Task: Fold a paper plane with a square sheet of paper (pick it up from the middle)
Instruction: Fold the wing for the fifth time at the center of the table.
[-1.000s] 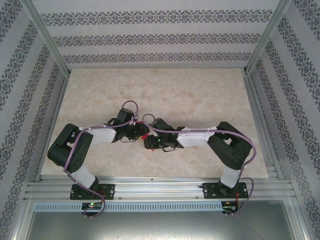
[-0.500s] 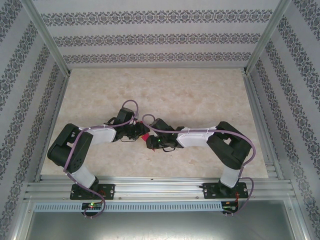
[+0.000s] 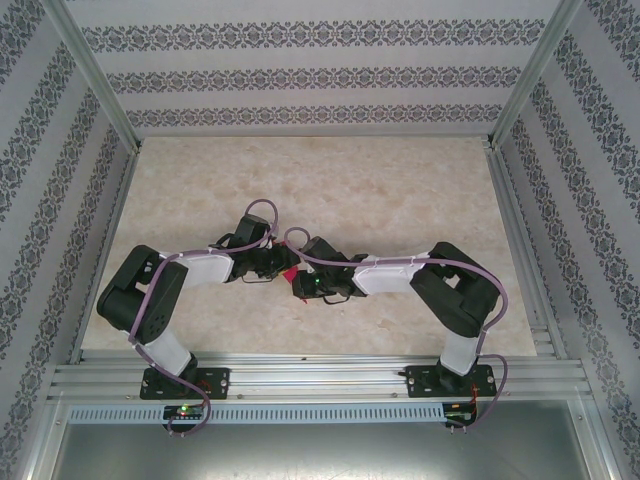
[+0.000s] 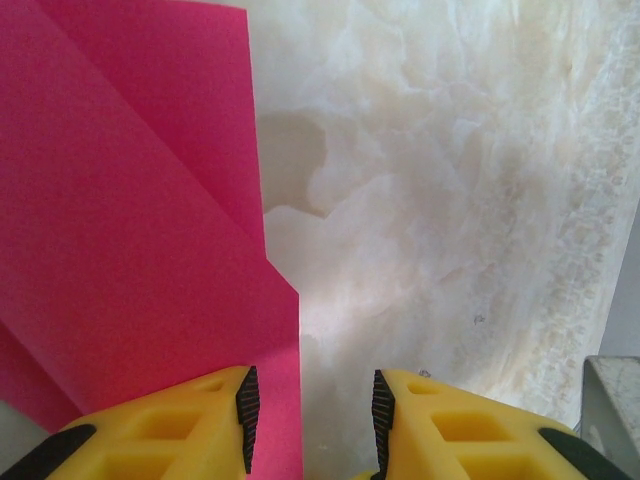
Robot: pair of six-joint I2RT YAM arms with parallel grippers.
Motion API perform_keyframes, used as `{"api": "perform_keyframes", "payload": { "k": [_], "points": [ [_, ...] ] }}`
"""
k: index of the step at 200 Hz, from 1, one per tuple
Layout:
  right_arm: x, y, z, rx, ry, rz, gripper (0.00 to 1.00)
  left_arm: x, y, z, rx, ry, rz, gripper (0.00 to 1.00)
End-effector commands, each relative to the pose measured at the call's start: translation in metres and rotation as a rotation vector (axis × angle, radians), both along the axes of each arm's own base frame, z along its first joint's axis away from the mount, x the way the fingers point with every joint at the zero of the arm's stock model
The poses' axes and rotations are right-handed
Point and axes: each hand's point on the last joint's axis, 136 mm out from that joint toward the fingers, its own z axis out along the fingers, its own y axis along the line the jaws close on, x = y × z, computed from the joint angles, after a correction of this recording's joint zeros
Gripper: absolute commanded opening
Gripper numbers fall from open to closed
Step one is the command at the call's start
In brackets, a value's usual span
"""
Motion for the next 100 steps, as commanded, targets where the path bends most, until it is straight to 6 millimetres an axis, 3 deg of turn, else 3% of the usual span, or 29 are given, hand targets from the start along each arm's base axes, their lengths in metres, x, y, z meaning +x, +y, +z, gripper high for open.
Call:
{"api": "perform_keyframes", "payload": {
  "k": [1, 55, 100],
  "points": [
    [-0.007, -0.008, -0.016, -0.015, 0.052, -0.010, 0.12, 0.003, -0.001, 0.007, -0.006, -0.014, -0.017, 0.39],
    [0.000, -0.001, -0.004, 0.125, 0.069, -0.048, 0.02, 0.007, -0.005, 0.022, -0.025, -0.048, -0.029, 0.40],
    [0.001, 0.004, 0.002, 0.244, 0.118, -0.075, 0.01, 0.007, -0.011, 0.037, -0.072, -0.093, -0.059, 0.43]
  ]
}}
